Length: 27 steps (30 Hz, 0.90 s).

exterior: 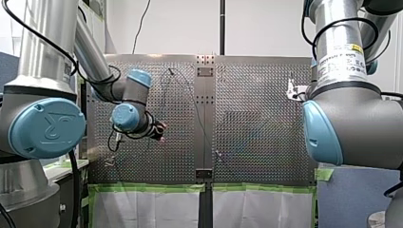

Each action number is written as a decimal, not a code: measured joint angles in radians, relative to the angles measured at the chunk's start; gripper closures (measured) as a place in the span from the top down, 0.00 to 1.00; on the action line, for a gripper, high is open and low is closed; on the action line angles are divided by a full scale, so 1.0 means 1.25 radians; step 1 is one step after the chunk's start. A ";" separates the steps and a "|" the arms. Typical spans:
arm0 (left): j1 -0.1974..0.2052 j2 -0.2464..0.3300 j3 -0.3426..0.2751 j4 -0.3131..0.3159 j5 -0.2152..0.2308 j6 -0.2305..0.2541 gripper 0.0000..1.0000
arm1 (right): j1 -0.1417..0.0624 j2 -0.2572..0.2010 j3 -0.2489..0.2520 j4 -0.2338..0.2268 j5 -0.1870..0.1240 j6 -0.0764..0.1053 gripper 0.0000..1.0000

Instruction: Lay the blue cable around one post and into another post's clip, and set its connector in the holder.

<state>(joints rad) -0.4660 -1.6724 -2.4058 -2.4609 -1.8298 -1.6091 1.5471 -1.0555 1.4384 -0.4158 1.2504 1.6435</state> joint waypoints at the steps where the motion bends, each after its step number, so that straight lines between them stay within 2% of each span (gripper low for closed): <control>1: 0.000 0.000 -0.006 0.006 0.000 -0.001 1.00 | 0.000 0.000 0.000 0.000 0.000 0.000 1.00; 8: 0.001 0.000 -0.024 0.055 0.004 -0.003 1.00 | 0.000 0.001 0.000 -0.001 0.005 0.001 1.00; 27: 0.003 0.000 -0.025 0.185 0.004 -0.005 1.00 | 0.000 0.003 0.000 -0.001 0.009 0.001 1.00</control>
<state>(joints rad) -0.4622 -1.6725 -2.4368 -2.2295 -1.8243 -1.6152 1.5473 -1.0518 1.4383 -0.4172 1.2614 1.6454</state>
